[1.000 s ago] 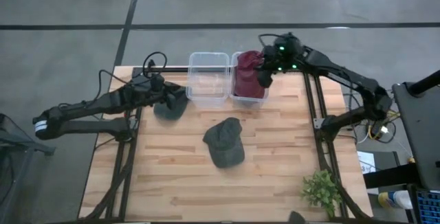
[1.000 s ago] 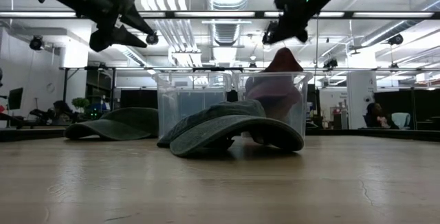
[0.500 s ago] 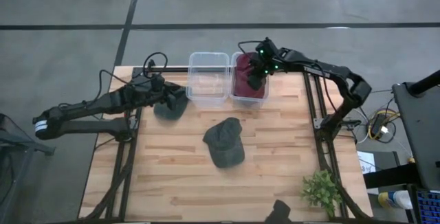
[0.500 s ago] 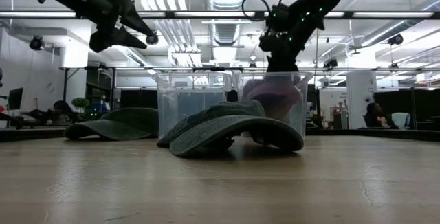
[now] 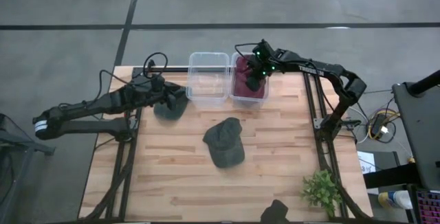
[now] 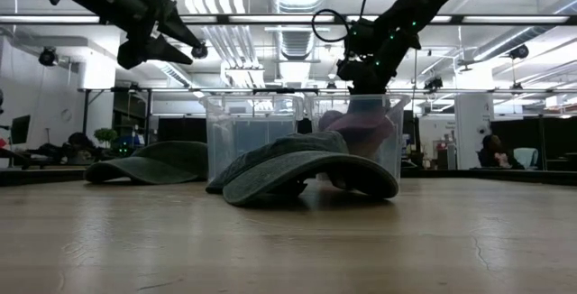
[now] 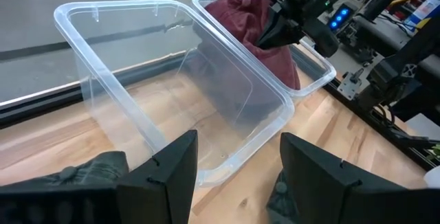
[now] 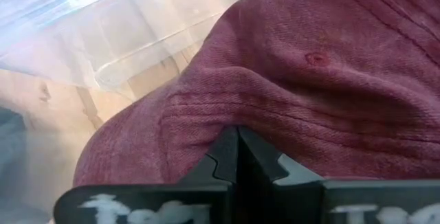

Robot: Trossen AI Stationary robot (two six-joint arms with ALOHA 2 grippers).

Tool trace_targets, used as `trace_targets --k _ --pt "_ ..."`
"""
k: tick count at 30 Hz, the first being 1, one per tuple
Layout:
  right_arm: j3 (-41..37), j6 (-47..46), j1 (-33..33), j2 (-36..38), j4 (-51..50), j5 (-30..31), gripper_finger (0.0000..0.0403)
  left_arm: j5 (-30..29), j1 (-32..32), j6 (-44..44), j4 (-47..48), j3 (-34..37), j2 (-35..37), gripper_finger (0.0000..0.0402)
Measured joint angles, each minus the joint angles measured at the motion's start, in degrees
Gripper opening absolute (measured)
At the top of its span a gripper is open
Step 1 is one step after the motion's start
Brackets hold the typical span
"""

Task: Pick & Place hat
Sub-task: Put the red cap into the right transparent bin, then put the top gray cap into the left transparent bin

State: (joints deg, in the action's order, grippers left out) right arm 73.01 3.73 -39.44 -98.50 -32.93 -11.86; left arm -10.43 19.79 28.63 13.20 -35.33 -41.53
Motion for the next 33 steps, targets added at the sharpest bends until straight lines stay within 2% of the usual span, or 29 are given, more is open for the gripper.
trace_targets --k 8,14,22,33 --pt "0.0 0.56 0.04 -2.23 -3.07 0.68 0.0008 0.01 0.0 -0.38 0.01 0.0 -0.03 0.02" --pt "1.61 0.15 0.13 -0.68 -3.37 0.76 0.0008 0.01 0.0 -0.47 -0.03 0.0 -0.03 0.02" --pt "6.56 0.76 0.86 4.57 -3.65 0.64 0.0008 0.01 0.0 -0.72 -0.01 0.0 -0.03 0.02" --pt "6.31 -0.39 4.17 14.89 -3.35 -1.18 0.0008 0.03 0.0 -0.86 -0.01 0.0 -0.03 0.02"
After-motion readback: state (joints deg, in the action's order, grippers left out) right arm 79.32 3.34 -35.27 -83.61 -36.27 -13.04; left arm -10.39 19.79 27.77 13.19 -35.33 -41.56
